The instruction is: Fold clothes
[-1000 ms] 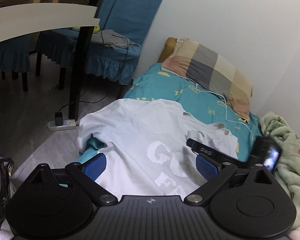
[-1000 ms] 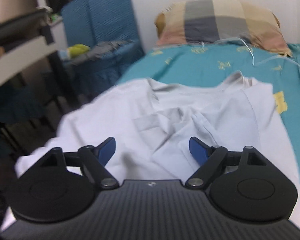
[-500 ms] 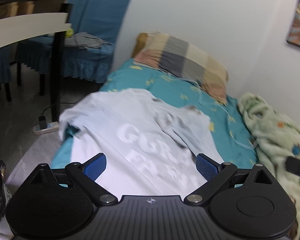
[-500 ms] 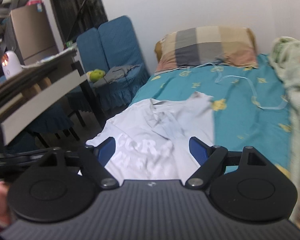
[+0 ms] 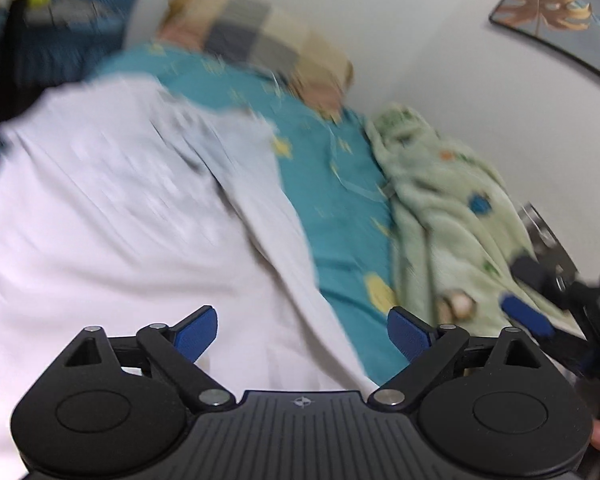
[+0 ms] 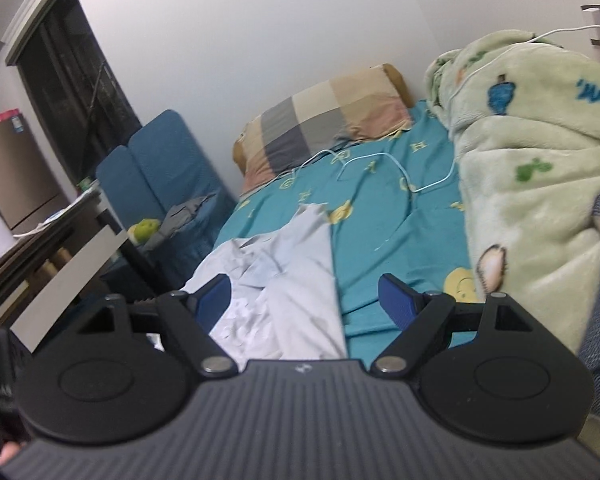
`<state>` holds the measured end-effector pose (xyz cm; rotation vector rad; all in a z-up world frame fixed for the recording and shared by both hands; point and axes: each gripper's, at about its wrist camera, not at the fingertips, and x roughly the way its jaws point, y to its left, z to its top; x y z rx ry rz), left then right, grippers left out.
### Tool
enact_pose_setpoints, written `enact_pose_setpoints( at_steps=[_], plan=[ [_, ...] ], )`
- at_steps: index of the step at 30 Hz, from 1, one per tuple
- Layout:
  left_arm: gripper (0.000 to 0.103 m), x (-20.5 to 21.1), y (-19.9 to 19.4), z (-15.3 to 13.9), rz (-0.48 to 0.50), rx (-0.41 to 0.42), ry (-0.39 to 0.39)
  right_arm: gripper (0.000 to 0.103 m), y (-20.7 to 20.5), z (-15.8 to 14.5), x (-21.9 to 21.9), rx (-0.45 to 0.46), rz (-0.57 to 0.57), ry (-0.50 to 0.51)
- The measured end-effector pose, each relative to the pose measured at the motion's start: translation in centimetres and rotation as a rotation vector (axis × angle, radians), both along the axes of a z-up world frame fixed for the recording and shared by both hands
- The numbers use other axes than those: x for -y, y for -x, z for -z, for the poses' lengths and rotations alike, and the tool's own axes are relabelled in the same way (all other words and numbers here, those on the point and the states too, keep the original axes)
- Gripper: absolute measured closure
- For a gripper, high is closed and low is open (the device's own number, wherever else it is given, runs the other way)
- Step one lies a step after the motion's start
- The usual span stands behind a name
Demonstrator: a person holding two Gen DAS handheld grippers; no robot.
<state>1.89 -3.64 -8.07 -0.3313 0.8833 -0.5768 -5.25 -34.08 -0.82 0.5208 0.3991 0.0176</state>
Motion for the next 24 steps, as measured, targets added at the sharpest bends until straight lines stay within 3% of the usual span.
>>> enact_pose_setpoints(
  at_steps=[6,8,10,12,13,19,24],
  plan=[
    [0.021,4.9,0.1,4.5,0.112,-0.179,0.082,0.021,-0.2,1.4,2.1,-0.009,0.02,-0.085],
    [0.029,5.9,-0.4,5.9,0.138,-0.226,0.095,0.021,-0.4,1.6,2.5,-0.016,0.019,-0.1],
    [0.049,6.6,-0.8,6.8,0.161,-0.265,0.096,0.021,-0.5,1.9,2.5,-0.026,0.011,-0.106],
    [0.09,6.4,-1.1,7.0,0.176,-0.287,0.108,0.021,-0.8,2.1,2.6,-0.036,0.003,-0.113],
    [0.101,6.2,-1.2,7.1,0.182,-0.297,0.114,0.021,-0.9,2.2,2.6,-0.041,0.0,-0.119],
    [0.102,1.3,-2.7,4.3,0.188,-0.295,0.137,0.021,-1.0,2.4,2.3,-0.062,-0.015,-0.129],
    [0.102,-4.6,-4.9,3.0,0.103,-0.276,0.047,0.021,-2.0,2.7,1.0,-0.117,-0.07,-0.099]
  ],
)
